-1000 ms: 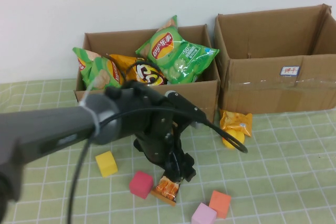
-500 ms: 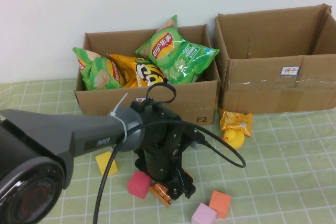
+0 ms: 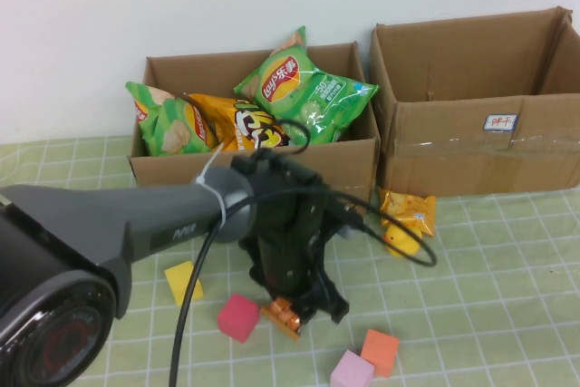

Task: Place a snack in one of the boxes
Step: Pick up the biscuit, then place the biscuit in the biscuit box

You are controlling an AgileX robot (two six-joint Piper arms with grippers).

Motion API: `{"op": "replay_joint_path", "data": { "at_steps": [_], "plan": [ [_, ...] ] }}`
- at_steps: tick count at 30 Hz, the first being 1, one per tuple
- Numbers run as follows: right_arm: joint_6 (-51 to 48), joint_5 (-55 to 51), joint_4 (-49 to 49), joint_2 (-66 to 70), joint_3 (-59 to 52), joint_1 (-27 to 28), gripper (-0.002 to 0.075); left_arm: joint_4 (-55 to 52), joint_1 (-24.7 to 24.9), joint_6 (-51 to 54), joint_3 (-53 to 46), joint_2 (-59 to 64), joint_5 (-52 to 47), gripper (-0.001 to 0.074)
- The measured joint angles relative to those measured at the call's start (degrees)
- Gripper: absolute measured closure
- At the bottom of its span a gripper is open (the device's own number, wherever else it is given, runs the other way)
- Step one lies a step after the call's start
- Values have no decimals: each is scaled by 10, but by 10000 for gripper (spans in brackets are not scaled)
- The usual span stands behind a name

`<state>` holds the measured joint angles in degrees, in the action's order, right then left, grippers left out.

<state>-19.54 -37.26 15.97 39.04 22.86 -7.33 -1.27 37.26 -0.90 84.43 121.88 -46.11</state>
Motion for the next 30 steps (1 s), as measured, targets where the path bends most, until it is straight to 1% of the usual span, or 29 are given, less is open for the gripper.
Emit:
{"op": "replay_joint_path", "data": {
  "at_steps": [4, 7, 10, 12, 14, 16, 22, 25, 28, 30],
  "plan": [
    [0, 0, 1, 0, 0, 0, 728, 13, 0, 5, 64, 0, -60, 388],
    [0, 0, 1, 0, 0, 0, 728, 45, 0, 29, 141, 1, -105, 388],
    [0, 1, 1, 0, 0, 0, 728, 88, 0, 59, 234, 1, -120, 388],
    [0, 4, 1, 0, 0, 0, 728, 110, 0, 74, 295, 2, -107, 388],
    [0, 5, 1, 0, 0, 0, 728, 131, 0, 94, 353, 2, -62, 388],
    [0, 6, 1, 0, 0, 0, 728, 139, 0, 105, 391, 2, 12, 388],
    [1, 7, 3, 0, 0, 0, 728, 150, 0, 109, 410, 12, 265, 388],
    [1, 2, 10, 0, 0, 0, 728, 161, 0, 109, 411, 42, 383, 388],
    [1, -3, 12, 0, 0, 0, 728, 164, 0, 110, 411, 79, 453, 388],
    [1, -6, 13, 0, 0, 0, 728, 164, 0, 111, 411, 100, 461, 388]
  ]
}}
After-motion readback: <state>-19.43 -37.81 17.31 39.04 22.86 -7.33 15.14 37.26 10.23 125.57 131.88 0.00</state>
